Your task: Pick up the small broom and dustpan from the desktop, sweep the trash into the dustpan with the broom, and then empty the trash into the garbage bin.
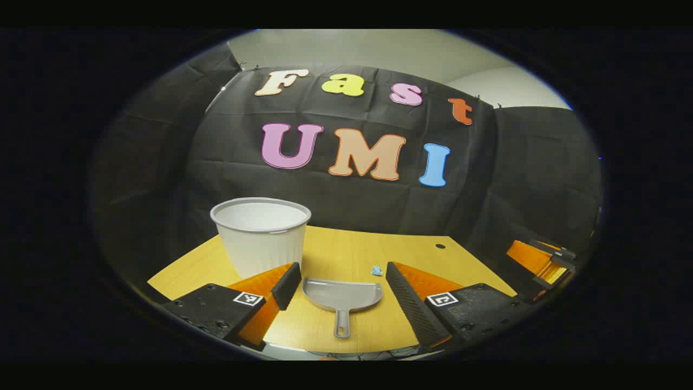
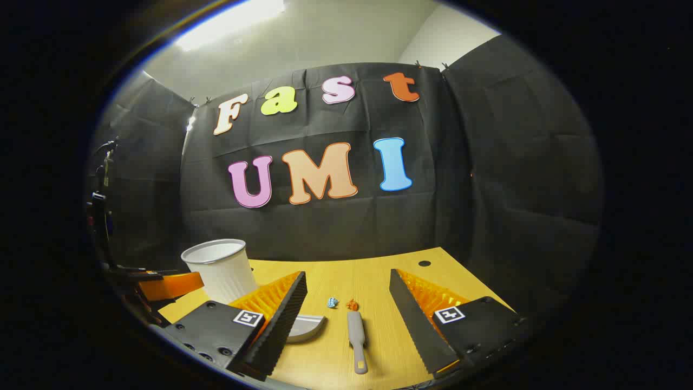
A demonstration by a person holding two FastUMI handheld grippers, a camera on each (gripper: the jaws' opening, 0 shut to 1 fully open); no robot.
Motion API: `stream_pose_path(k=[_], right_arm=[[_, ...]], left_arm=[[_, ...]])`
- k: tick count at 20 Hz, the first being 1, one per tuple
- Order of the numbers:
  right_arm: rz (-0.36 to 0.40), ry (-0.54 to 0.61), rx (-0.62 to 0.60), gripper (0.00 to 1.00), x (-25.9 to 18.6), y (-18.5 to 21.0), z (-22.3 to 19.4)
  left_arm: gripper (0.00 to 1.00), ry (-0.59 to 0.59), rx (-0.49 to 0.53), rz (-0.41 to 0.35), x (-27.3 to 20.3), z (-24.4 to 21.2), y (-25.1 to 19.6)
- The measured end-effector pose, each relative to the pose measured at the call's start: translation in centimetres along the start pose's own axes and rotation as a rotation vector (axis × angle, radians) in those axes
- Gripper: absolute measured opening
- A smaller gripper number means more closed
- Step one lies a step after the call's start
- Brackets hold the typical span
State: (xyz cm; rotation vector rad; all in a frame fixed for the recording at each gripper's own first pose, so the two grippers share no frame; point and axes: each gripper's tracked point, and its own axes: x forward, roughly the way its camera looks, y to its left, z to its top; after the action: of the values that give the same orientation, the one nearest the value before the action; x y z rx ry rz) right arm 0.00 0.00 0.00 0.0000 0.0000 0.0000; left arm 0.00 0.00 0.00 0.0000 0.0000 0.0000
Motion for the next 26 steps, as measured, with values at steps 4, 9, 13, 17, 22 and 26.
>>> stream_pose_path(k=[4, 9, 13, 17, 22, 26], right_arm=[[0.003, 0.002, 0.004, 0.98, 0.3, 0.2, 0.0], [0.0, 0.009, -0.008, 0.98, 0.0, 0.4, -0.3], [-0.001, 0.018, -0.011, 0.98, -0.3, 0.4, -0.7], [-0.005, 0.018, -0.008, 0.99, -0.8, 0.4, -0.8], [-0.002, 0.021, -0.006, 0.98, -1.2, 0.7, -1.1], [0.013, 0.023, -0.011, 0.98, -1.2, 1.3, -1.2]], left_arm=[[0.94, -0.001, -0.005, 0.008, -0.1, 0.1, 0.3], [0.92, -0.007, -0.01, 0.021, -0.3, 0.1, 0.7], [0.94, 0.009, -0.011, 0.025, -0.4, -0.5, 0.8], [0.94, 0.018, -0.008, 0.017, -0.5, -0.6, 0.6], [0.94, 0.026, 0.017, 0.015, -0.7, -0.9, 0.5], [0.92, 0.032, 0.025, 0.009, -0.8, -1.1, 0.3]])
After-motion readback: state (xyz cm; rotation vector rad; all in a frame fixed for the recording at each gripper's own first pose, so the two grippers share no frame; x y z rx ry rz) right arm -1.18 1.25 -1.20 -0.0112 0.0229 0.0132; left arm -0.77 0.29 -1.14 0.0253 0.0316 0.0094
